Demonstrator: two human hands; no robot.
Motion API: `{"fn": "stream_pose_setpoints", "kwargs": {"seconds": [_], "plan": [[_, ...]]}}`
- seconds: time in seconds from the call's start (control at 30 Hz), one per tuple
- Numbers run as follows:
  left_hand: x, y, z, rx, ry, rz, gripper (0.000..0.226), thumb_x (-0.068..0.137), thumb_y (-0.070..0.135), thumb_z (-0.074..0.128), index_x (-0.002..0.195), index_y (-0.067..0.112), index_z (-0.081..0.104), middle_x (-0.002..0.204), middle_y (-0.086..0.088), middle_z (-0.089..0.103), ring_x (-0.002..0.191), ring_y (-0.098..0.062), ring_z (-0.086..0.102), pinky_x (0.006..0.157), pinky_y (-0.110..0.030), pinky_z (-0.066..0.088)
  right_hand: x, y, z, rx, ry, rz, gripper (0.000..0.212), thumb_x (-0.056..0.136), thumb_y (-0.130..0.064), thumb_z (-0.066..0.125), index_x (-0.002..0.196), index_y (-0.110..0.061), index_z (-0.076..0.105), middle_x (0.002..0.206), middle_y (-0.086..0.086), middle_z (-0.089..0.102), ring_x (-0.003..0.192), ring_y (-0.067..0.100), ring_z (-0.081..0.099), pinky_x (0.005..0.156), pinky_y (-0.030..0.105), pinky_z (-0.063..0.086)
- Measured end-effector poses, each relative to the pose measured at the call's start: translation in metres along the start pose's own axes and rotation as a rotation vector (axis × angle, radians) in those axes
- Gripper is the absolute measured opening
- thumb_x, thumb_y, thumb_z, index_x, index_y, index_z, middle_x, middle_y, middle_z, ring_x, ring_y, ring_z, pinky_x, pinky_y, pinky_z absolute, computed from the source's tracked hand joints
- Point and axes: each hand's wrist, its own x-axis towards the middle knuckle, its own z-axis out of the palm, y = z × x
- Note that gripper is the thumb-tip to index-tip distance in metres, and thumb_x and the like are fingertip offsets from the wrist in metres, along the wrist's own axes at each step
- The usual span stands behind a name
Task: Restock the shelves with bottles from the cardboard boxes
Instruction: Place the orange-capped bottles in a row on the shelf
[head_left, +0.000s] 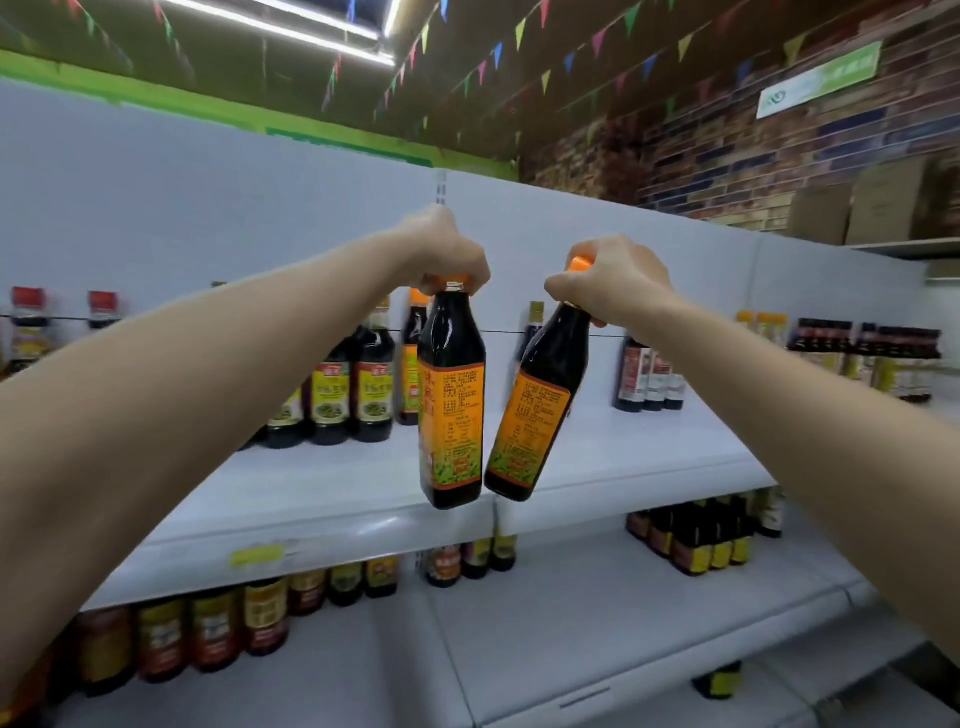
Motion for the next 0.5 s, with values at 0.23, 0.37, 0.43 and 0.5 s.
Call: {"fn": "stream_pose_setpoints", "kwargs": {"seconds": [0.23, 0.37, 0.43, 0.5], "plan": [[0.063, 0.030, 0.056, -0.018, -0.003, 0.033, 0.020, 0.070, 0.012, 0.070, 0.071, 0.002, 0.053, 0.063, -0.008, 0.050, 0.046, -0.018, 0.045, 0.035, -0.018, 0.034, 0.048, 0.073, 0.016, -0.044, 0.026, -0.038, 0.018, 0.082, -0.038, 0.063, 0.088, -0.022, 0.058, 0.075, -0.002, 0.055, 0.079, 0.022, 0.059, 0.064, 0.029, 0.044], [0.104, 0.037, 0.080, -0.010, -0.003, 0.047, 0.020, 0.070, 0.011, 0.070, 0.069, 0.002, 0.053, 0.060, -0.009, 0.050, 0.043, -0.018, 0.045, 0.033, -0.017, 0.033, 0.084, 0.104, 0.031, -0.050, -0.003, -0.099, 0.020, 0.082, -0.039, 0.064, 0.092, -0.022, 0.060, 0.080, -0.003, 0.057, 0.075, 0.019, 0.059, 0.063, 0.028, 0.045], [0.124, 0.037, 0.092, 0.007, -0.007, 0.037, 0.020, 0.069, 0.011, 0.070, 0.070, 0.001, 0.053, 0.060, -0.010, 0.051, 0.042, -0.019, 0.046, 0.035, -0.017, 0.034, 0.101, 0.118, 0.038, -0.013, -0.015, -0.113, 0.020, 0.082, -0.037, 0.064, 0.094, -0.021, 0.060, 0.079, -0.003, 0.055, 0.071, 0.015, 0.057, 0.060, 0.026, 0.044], [0.142, 0.036, 0.103, 0.027, 0.016, 0.028, 0.021, 0.068, 0.011, 0.070, 0.070, 0.002, 0.052, 0.060, -0.010, 0.050, 0.041, -0.019, 0.046, 0.034, -0.017, 0.035, 0.119, 0.129, 0.044, 0.020, -0.025, -0.136, 0.020, 0.082, -0.036, 0.064, 0.094, -0.020, 0.061, 0.078, -0.002, 0.056, 0.065, 0.014, 0.055, 0.058, 0.026, 0.044]]}}
